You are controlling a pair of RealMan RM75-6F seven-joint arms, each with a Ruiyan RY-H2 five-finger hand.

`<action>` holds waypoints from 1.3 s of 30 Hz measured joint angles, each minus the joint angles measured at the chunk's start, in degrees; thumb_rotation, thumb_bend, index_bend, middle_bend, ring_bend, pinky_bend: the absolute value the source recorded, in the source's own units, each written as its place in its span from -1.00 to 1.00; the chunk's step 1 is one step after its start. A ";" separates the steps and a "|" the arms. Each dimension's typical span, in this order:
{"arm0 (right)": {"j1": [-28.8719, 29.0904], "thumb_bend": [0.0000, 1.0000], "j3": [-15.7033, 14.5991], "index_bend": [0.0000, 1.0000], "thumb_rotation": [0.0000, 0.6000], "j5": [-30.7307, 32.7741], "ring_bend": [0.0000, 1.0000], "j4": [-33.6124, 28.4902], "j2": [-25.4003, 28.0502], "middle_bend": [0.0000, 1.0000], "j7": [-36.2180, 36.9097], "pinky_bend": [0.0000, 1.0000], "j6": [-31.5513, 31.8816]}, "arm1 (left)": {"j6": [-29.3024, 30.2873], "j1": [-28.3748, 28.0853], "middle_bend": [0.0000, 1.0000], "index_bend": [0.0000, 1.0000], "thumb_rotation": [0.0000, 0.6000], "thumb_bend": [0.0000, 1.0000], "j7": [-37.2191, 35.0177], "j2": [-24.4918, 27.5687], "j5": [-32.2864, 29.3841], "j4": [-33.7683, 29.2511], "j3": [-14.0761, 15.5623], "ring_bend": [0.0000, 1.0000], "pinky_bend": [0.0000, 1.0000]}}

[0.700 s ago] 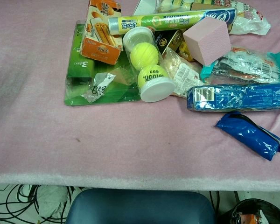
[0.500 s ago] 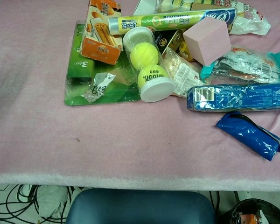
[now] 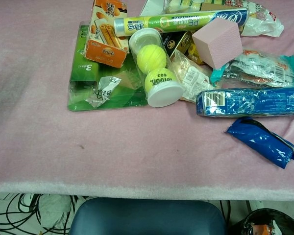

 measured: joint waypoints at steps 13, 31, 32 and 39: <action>0.25 -0.84 -0.65 -1.00 1.00 -1.64 -1.00 -1.50 0.44 -1.00 1.39 -0.57 -0.24 | 0.24 0.22 -1.00 -1.00 1.00 -1.00 0.23 0.14 -0.13 -0.95 0.07 -1.00 -1.00; 7.29 -0.74 -0.10 -0.80 1.00 0.38 -0.75 -9.78 -10.91 -0.70 -11.00 -0.53 -12.79 | -0.49 0.05 -1.00 -1.00 1.00 -1.00 -0.43 0.37 -0.69 -1.12 0.03 -1.00 -1.00; 7.69 -0.74 0.19 -0.80 1.00 0.88 -0.75 -9.83 -12.17 -0.70 -11.76 -0.53 -13.22 | -0.55 0.03 -1.00 -1.00 1.00 -1.00 -0.55 0.40 -0.75 -1.12 0.02 -1.00 -1.00; 10.06 -0.74 2.06 -0.77 1.00 3.76 -0.75 -8.12 -18.75 -0.69 -15.71 -0.53 -15.36 | -1.31 -0.20 -1.00 -1.00 1.00 -1.00 -1.41 0.55 -1.36 -1.14 -0.11 -1.00 -1.00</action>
